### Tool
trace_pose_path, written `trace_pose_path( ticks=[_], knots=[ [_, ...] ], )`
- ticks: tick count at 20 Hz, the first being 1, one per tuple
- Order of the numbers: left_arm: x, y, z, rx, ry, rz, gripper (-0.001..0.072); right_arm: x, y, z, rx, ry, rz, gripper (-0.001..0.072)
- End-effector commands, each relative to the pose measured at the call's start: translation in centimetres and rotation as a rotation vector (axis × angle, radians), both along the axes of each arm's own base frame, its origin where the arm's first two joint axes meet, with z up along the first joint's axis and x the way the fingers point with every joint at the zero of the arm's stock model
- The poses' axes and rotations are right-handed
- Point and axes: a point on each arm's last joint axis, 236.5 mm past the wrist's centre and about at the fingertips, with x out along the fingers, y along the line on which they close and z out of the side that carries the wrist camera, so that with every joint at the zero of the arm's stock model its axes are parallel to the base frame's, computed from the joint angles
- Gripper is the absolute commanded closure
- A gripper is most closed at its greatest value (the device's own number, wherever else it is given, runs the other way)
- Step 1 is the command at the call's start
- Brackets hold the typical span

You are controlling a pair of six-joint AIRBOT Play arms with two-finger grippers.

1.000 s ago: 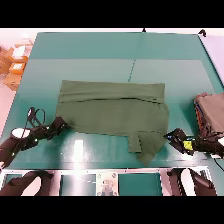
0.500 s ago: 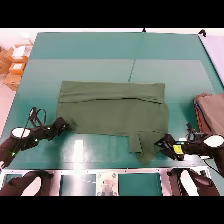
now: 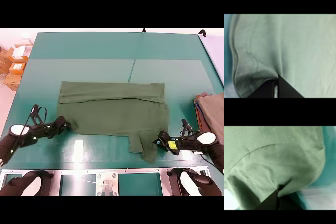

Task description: Fold the shirts.

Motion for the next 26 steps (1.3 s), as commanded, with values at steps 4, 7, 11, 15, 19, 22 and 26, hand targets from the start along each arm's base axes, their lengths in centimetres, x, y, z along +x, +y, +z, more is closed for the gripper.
trace_pose_path(
  ticks=[4,7,11,15,19,22,26],
  knots=[
    [-4.4,4.6,0.9,0.287,0.268,-0.192,0.0679,0.9,-2.5,5.1,-0.114,0.011,0.091,0.0687],
    [-6.4,5.9,1.3,0.356,0.318,-0.235,0.0678,-0.6,-4.2,4.5,-0.189,0.081,0.106,0.0688],
    [-4.9,5.4,2.8,0.337,0.265,-0.221,0.0678,2.1,-3.3,6.9,-0.151,-0.023,0.096,0.0687],
    [-0.4,5.4,7.1,0.353,0.106,-0.201,0.0678,9.0,-3.2,13.0,-0.134,-0.273,0.061,0.0687],
    [5.0,6.0,11.6,0.39,-0.09,-0.156,0.0678,15.2,-3.3,15.9,-0.088,-0.365,0.064,0.0687],
    [8.2,5.2,10.2,0.346,-0.051,-0.197,0.0678,19.0,-3.9,15.4,-0.088,-0.361,0.068,0.0687],
    [13.6,5.5,8.1,0.324,-0.01,-0.197,0.0678,23.7,-4.2,13.2,-0.094,-0.355,0.057,0.0687]
  ],
)
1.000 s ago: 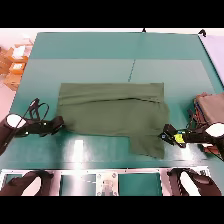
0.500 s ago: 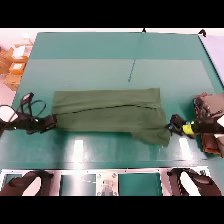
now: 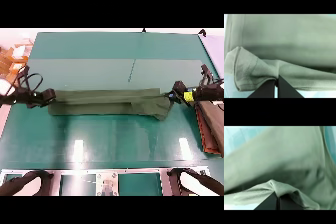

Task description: Fold the shirts.

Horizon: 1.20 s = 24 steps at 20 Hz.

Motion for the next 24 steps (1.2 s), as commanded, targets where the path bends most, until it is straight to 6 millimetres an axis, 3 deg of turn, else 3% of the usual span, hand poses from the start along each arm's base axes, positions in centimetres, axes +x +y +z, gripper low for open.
trace_pose_path(
  ticks=[1,6,7,8,9,11,13,15,17,19,20,24],
  knots=[
    [4.4,-0.3,-1.9,-0.031,0.019,-0.014,0.0677,4.4,-0.2,-2.4,0.004,0.004,-0.012,0.0687],
    [9.2,-0.4,-5.0,-0.084,-0.04,0.054,0.0674,8.8,-0.6,-9.4,-0.005,0.056,-0.066,0.0678],
    [9.9,0.0,-4.9,-0.071,-0.071,0.065,0.0559,9.4,-0.9,-10.2,-0.008,0.059,-0.076,0.0646],
    [10.4,0.4,-4.7,-0.053,-0.096,0.065,0.022,9.9,-1.4,-10.5,-0.007,0.06,-0.083,0.0583],
    [10.5,0.8,-4.2,-0.038,-0.106,0.06,-0.0013,10.2,-2.0,-9.9,-0.002,0.059,-0.079,0.0474],
    [10.3,2.0,-2.2,-0.028,-0.095,0.043,-0.0006,10.3,-3.8,-7.0,-0.026,0.023,0.026,0.0326],
    [9.4,3.7,0.3,-0.026,-0.062,0.026,-0.0006,8.7,-6.8,-4.8,-0.035,0.035,0.117,0.0167],
    [8.1,4.8,1.9,-0.037,-0.021,0.016,-0.0005,6.7,-8.9,-5.0,-0.019,0.07,0.148,0.0123],
    [7.0,4.8,2.0,-0.05,0.025,-0.001,0.001,4.9,-9.5,-7.1,-0.007,0.1,0.202,0.0067],
    [6.3,3.9,1.9,-0.066,0.052,-0.024,0.0566,3.9,-8.5,-9.6,0.036,0.128,0.249,0.0066],
    [6.4,3.5,2.0,-0.075,0.049,-0.03,0.0669,3.9,-7.3,-10.4,0.089,0.125,0.272,0.0036],
    [6.5,2.0,2.2,-0.089,0.036,-0.071,0.0668,4.8,-1.5,-12.2,0.274,0.106,0.36,0.0036]
  ],
)
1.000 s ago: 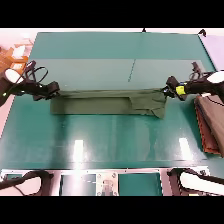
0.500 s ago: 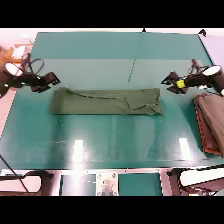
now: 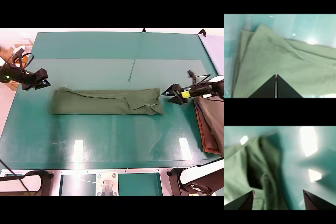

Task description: Fold the shirts.

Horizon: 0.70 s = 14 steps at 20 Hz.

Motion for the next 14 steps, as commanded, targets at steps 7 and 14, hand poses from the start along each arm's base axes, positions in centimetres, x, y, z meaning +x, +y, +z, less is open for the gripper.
trace_pose_path(
  ticks=[7,14],
  knots=[
    [-0.3,-5.3,0.5,-0.027,-0.011,-0.119,0.0669,1.5,7.8,-2.8,0.091,-0.029,0.15,0.056],
    [-0.2,-21.4,-3.4,-0.108,-0.08,-0.31,0.0677,2.5,8.3,6.3,0.108,-0.118,0.228,0.0687]
  ],
)
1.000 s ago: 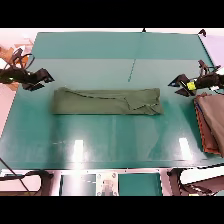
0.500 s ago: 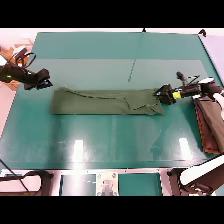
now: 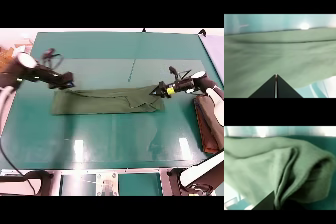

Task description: Fold the shirts.

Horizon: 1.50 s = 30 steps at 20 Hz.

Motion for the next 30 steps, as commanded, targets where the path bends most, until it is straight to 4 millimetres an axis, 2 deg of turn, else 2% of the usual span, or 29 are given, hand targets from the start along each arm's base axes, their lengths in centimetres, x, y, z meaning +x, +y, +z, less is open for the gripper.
trace_pose_path(
  ticks=[1,4,7,11,13,16,18,19,20,22,23,25,27,30],
  knots=[
    [-0.4,-10.7,-3.0,-0.101,-0.035,-0.088,0.0677,-0.4,0.8,6.9,0.016,-0.074,0.061,0.0687],
    [-1.8,-20.4,-7.0,-0.18,-0.041,-0.166,0.0678,-2.3,1.4,13.9,0.007,-0.139,0.09,0.0687],
    [-3.2,-26.4,-10.0,-0.203,0.003,-0.234,0.0678,-4.6,1.9,18.7,-0.005,-0.179,0.103,0.0687],
    [-3.2,-30.7,-9.8,-0.25,0.0,-0.267,0.0678,-6.4,2.4,21.9,-0.02,-0.218,0.092,0.0686],
    [-3.5,-31.4,-9.5,-0.26,0.001,-0.283,0.0678,-6.7,2.4,22.5,-0.024,-0.231,0.09,0.0687],
    [-3.9,-30.9,-8.9,-0.257,0.022,-0.32,0.0677,-6.7,2.5,22.5,-0.02,-0.215,0.075,0.0687],
    [-3.4,-28.6,-7.1,-0.223,0.039,-0.385,0.0678,-6.8,3.0,22.6,-0.01,-0.199,0.073,0.0687],
    [-2.7,-25.9,-6.3,-0.142,0.041,-0.431,0.0679,-7.0,3.6,22.7,-0.002,-0.189,0.079,0.0686],
    [-1.8,-22.0,-5.8,-0.017,0.055,-0.441,0.0679,-7.2,4.7,22.8,0.008,-0.185,0.096,0.0686],
    [0.6,-11.1,-4.1,0.334,0.064,-0.402,0.0678,-7.1,8.0,23.0,0.017,-0.208,0.139,0.0686],
    [1.4,-5.3,-2.4,0.492,0.069,-0.36,0.0678,-6.8,10.2,23.0,0.023,-0.235,0.154,0.0686],
    [1.3,2.9,1.1,0.646,0.107,-0.256,0.0677,-6.0,15.9,22.7,0.045,-0.289,0.181,0.0686],
    [0.6,7.5,3.9,0.646,0.138,-0.164,0.0677,-5.5,22.6,20.5,0.064,-0.32,0.217,0.0686],
    [0.3,11.6,6.5,0.637,0.128,-0.083,0.0677,-5.3,33.0,14.1,0.088,-0.316,0.226,0.0685]
  ],
)
